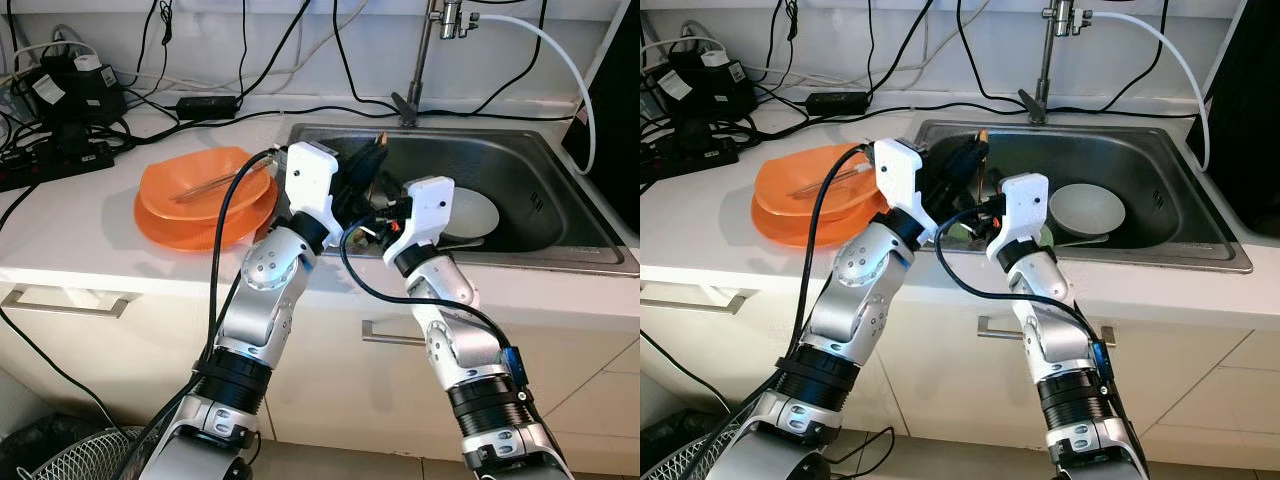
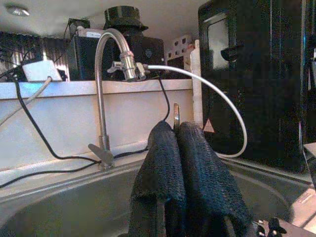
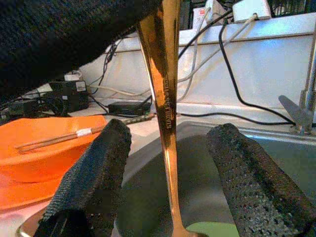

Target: Kitchen organization

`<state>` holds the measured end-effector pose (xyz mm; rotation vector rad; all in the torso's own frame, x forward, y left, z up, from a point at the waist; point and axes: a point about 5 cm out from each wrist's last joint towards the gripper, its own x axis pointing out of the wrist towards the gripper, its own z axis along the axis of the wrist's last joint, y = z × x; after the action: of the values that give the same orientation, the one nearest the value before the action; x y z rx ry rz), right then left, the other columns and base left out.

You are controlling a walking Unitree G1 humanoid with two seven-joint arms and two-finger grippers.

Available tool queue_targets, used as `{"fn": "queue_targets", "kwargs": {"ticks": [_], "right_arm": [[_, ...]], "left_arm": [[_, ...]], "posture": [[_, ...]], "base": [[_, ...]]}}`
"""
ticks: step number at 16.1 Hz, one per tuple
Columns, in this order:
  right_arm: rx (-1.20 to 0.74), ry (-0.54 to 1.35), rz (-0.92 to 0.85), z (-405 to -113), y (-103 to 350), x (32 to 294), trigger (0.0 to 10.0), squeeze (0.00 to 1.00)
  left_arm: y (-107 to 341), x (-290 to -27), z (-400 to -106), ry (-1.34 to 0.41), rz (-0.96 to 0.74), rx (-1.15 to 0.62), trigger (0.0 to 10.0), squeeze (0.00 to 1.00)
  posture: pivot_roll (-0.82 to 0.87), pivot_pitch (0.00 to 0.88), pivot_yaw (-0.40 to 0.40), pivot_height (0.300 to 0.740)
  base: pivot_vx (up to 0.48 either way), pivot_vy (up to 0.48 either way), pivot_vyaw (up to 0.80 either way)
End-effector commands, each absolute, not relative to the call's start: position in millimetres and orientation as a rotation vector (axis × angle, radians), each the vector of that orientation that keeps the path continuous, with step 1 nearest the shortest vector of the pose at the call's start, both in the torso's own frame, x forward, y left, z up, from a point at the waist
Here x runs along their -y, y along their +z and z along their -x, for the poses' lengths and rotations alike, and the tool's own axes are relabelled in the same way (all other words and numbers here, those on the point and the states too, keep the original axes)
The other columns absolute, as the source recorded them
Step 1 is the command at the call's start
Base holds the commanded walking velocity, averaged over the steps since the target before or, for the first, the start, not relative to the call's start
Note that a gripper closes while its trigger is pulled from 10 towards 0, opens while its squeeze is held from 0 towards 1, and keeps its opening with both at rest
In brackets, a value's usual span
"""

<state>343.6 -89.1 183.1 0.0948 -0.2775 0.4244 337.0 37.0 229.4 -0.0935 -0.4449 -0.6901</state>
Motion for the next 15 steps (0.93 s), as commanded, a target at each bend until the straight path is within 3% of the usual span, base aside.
{"fn": "queue_targets", "kwargs": {"ticks": [1,15], "right_arm": [[0.293,0.413,-0.098,-344.8,185.6,90.0,10.0,0.0],[0.285,0.417,-0.097,-345.4,182.2,88.6,10.0,0.0]], "left_arm": [[224.8,-39.4,-338.2,-0.68,0.082,0.436,10.0,0.0],[216.4,-38.8,-340.4,-0.684,0.074,0.411,10.0,0.0]], "posture": [[0.05,0.018,0.051,0.74],[0.05,0.014,0.051,0.74]], "base": [[0.0,0.0,0.0],[0.0,0.0,0.0]]}}
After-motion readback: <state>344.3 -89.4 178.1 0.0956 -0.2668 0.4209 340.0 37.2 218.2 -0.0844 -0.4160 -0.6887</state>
